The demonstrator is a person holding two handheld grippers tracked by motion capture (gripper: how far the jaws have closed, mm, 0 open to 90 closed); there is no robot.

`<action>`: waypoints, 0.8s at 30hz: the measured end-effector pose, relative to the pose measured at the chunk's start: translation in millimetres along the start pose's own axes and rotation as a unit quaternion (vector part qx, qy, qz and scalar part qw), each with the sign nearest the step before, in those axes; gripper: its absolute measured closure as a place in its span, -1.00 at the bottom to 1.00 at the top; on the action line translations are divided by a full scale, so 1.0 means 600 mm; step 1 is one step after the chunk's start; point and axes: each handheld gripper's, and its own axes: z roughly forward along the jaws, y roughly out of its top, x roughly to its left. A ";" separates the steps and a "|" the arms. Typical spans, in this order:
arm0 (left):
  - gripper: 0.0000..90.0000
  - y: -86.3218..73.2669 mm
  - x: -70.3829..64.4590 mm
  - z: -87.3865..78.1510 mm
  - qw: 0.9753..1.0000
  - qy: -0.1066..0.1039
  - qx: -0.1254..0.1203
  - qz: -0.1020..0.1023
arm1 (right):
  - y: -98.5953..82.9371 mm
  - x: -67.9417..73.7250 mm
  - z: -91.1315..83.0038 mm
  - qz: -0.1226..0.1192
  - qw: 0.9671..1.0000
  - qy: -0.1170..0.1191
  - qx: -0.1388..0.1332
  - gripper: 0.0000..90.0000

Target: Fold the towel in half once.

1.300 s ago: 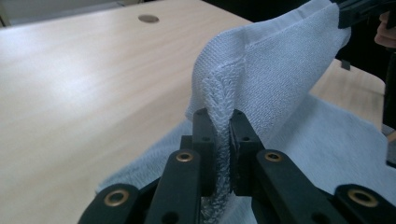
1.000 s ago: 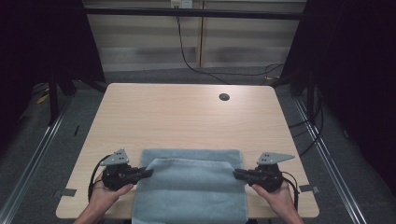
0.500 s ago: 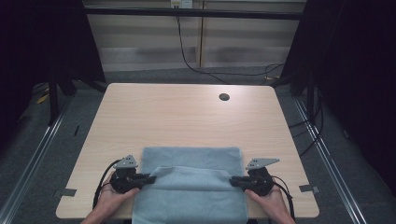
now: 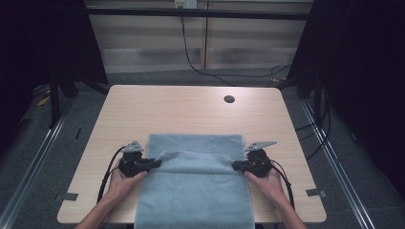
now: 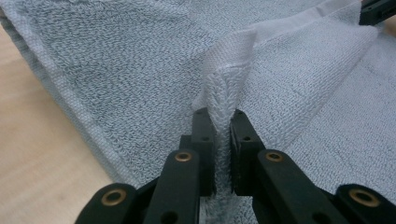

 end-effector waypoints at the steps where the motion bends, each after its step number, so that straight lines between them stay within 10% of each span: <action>1: 0.84 0.004 0.004 0.003 1.000 0.004 0.000 -0.001 | 0.003 -0.003 0.003 0.000 1.000 -0.001 0.000 0.88; 24: 0.85 0.075 0.089 0.056 0.999 0.033 0.002 -0.024 | 0.095 -0.070 0.072 0.031 0.998 -0.052 -0.010 0.88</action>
